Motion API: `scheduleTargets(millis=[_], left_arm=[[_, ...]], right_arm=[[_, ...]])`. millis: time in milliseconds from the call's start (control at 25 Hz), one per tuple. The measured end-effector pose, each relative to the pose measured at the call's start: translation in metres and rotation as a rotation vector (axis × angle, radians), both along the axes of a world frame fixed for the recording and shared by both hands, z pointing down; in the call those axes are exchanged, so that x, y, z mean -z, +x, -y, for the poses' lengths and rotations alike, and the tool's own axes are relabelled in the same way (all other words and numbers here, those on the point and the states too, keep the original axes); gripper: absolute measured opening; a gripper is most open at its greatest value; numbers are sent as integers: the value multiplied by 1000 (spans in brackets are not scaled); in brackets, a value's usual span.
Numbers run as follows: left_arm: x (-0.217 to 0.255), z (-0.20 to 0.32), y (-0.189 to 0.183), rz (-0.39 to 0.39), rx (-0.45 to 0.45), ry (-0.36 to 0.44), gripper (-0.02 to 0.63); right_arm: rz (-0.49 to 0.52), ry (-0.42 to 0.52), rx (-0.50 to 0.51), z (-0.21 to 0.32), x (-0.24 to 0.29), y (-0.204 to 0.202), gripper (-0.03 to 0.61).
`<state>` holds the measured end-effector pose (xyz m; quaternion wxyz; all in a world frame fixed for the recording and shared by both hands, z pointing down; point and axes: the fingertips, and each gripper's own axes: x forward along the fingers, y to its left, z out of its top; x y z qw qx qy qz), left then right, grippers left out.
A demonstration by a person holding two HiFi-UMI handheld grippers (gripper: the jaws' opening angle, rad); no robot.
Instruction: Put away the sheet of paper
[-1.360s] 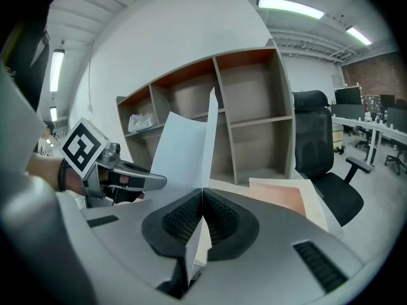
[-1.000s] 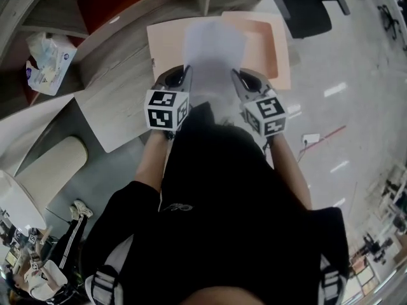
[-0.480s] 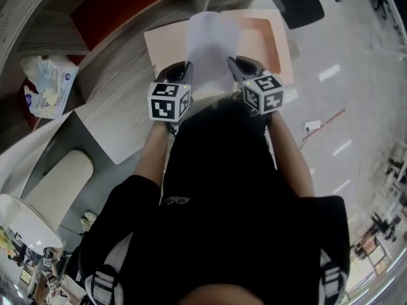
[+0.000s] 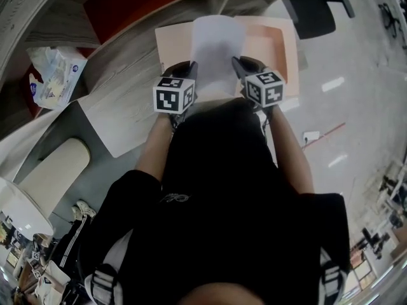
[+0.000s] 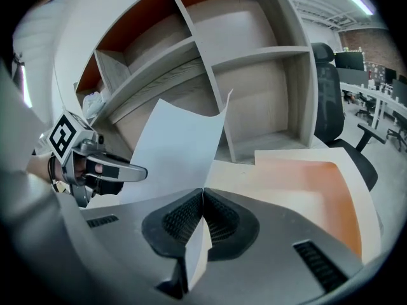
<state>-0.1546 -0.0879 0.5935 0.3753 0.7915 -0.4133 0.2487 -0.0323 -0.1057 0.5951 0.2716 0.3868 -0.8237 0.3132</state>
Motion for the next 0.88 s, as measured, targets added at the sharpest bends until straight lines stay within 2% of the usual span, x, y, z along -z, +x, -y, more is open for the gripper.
scheduleTargets(millis=[440,880], left_arm=[[-41,9,7,75,71,-115,46],[-71,10,12,90,103,-199,46]], right_arm=[[-4,-124,72,14,-44,2,18],[6,-236,73,14,-78,16,18]])
